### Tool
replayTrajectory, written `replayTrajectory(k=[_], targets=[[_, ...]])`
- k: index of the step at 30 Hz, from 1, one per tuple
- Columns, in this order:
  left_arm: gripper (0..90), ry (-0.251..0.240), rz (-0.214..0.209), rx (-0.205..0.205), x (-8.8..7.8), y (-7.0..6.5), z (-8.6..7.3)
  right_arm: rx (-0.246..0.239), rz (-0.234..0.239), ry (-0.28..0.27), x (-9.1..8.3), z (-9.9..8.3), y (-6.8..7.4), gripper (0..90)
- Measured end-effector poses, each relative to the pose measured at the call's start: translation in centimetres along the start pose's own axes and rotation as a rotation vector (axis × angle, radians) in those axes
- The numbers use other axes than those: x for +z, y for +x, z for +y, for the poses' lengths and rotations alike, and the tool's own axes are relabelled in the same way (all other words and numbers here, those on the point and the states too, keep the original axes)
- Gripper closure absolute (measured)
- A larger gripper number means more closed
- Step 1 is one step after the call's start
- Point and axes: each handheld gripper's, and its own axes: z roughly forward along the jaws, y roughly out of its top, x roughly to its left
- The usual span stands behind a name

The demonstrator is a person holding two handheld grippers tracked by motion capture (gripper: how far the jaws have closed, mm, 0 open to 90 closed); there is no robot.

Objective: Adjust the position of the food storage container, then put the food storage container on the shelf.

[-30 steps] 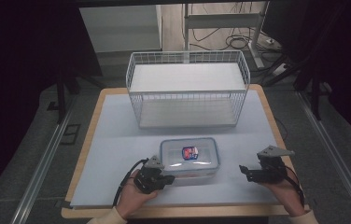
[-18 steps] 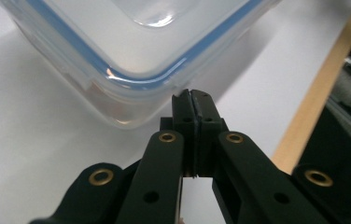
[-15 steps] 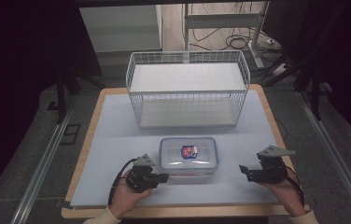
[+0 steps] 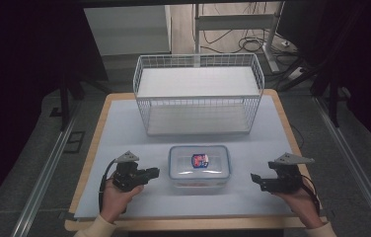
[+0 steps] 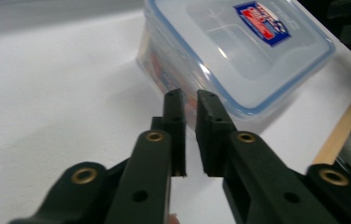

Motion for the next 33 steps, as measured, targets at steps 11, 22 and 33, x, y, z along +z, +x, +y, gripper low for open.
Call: replayTrajectory(k=[11, 22, 33], targets=[[28.4, 0.013, 0.008, -0.089, 0.0, 0.4, 0.6, 0.036, 0.064, -0.016, 0.2, 0.4, 0.2, 14.7], [14.8, 0.038, -0.079, -0.14, 1.8, 0.9, 1.7, 0.07, 0.146, -0.045, 0.1, 1.0, 0.4, 14.3], [14.9, 0.057, -0.15, -0.177, 4.0, 1.1, 2.8, 0.069, 0.155, -0.027, 0.7, 1.3, 0.8, 14.7]])
